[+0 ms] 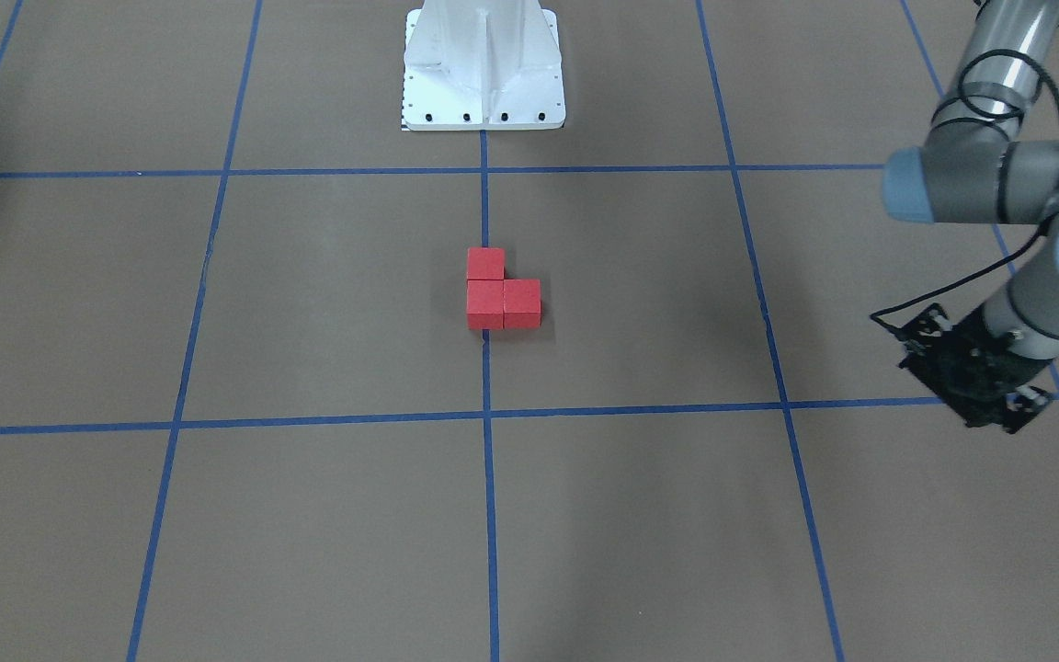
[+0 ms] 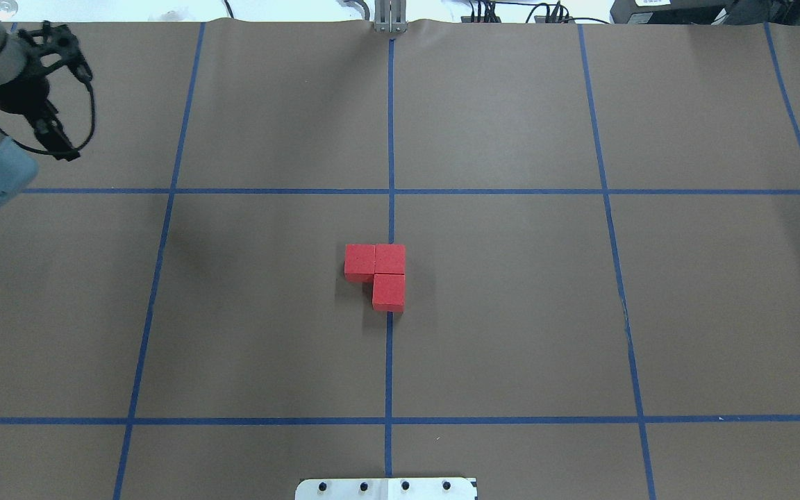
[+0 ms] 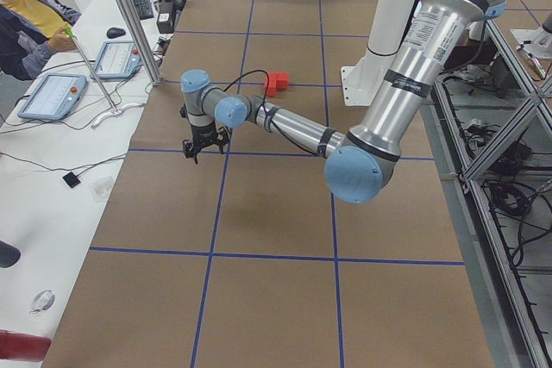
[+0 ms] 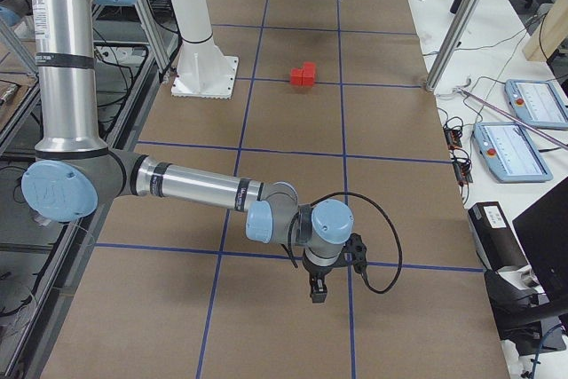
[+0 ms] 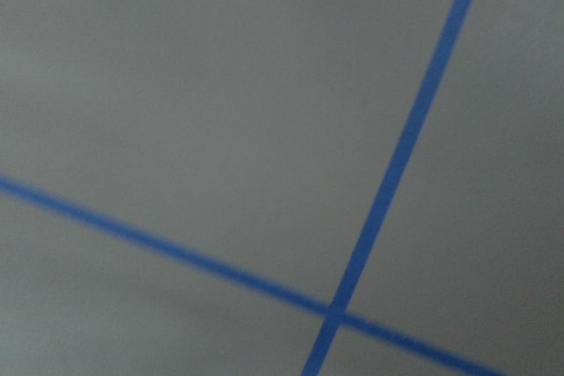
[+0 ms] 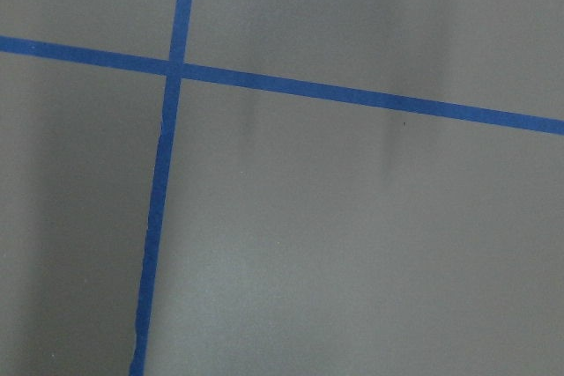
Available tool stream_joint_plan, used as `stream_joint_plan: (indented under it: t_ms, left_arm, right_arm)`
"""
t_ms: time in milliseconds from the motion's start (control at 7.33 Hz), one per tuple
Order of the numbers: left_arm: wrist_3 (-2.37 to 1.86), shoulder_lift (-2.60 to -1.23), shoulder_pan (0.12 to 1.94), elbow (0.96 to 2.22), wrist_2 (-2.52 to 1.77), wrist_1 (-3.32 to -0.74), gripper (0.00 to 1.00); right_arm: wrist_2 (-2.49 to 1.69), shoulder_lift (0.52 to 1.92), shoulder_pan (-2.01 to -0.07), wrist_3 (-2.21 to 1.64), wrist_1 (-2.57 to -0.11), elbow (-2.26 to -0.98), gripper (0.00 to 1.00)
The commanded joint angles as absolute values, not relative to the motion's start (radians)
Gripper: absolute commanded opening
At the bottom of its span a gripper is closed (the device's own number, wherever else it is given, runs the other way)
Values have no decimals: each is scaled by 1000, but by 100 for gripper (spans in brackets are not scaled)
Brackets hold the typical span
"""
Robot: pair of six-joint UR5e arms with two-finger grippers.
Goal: Form red blocks into L shape at center
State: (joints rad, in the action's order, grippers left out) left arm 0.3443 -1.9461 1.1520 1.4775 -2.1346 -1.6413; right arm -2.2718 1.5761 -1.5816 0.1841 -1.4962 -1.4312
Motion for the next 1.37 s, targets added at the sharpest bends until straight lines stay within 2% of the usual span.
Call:
stream_joint_plan:
  t_ms: [0,273,546,956,1229]
  left_arm:
    - [212,-1772,1321,1476,-2132,-1658,100]
    - [210,-1671,1490,1474,-2137,-1661,100]
    - [203,-1644,1601,1480,-2268,-1645,100]
    - [207,-1646,1631,1596,-2296,-1527,100]
    - [209,-1559,1626,1665,-2295,-1511,100]
  right_arm:
    - [-2272,1578,-1582,184,-1496,-1431,100]
    - [-2272,1578,-1582,184,-1496,-1431,100]
    - [-2272,1577,-1583,184,-1496,-1433,100]
    - [-2272,1574,-1583,183,-1496,-1434,100]
    - [-2279,1574,-1604,183,-1497,-1448,100]
